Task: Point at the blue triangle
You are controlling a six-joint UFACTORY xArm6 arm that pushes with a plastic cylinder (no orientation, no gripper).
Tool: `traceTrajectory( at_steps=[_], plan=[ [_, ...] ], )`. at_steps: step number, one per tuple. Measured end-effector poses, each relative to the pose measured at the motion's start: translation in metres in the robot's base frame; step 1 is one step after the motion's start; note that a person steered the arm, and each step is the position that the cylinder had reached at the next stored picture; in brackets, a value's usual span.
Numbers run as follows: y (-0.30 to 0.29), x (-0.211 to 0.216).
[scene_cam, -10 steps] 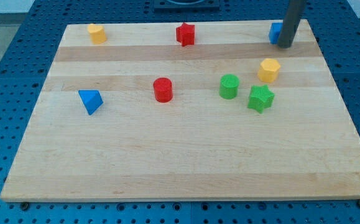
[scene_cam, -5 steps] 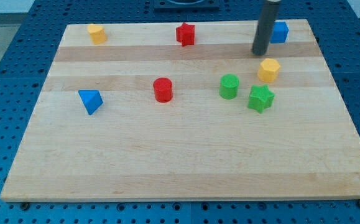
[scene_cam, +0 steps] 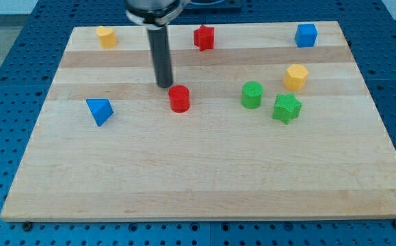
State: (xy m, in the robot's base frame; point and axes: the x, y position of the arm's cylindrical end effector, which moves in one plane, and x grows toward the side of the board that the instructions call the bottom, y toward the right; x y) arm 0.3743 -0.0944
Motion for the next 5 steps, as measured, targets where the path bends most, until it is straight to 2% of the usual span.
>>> traceTrajectory(
  at_steps=[1,4,5],
  plan=[
    [-0.024,0.02],
    [-0.045,0.082],
    [-0.087,0.082]
  ],
)
